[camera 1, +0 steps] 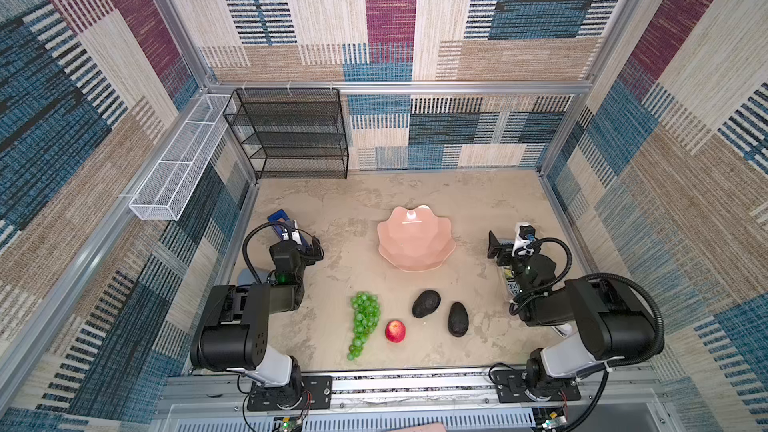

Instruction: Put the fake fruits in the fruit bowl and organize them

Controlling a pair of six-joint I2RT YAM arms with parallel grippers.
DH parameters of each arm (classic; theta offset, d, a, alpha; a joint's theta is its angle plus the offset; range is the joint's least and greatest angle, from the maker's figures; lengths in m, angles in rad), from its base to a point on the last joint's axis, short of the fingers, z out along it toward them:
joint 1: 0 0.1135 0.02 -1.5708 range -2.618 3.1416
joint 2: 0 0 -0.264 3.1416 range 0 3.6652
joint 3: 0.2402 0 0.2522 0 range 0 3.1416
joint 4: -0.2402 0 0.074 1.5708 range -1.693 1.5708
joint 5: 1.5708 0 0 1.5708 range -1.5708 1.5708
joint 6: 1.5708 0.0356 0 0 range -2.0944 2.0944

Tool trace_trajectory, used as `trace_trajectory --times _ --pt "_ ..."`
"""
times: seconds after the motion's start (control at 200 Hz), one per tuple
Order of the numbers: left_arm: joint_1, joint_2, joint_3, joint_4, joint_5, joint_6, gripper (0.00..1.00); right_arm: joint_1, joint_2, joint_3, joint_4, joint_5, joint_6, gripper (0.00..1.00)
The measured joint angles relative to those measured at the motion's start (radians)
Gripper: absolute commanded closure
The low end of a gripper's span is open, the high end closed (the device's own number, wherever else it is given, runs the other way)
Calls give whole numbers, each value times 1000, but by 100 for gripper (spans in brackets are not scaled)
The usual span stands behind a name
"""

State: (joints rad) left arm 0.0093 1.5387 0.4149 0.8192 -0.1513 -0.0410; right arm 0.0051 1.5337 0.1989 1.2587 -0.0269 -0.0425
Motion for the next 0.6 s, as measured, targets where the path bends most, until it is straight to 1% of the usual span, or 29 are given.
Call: trace_trajectory --times 0.601 --pt "0 0 0 0 0 0 1 -10 2 10 0 -17 0 0"
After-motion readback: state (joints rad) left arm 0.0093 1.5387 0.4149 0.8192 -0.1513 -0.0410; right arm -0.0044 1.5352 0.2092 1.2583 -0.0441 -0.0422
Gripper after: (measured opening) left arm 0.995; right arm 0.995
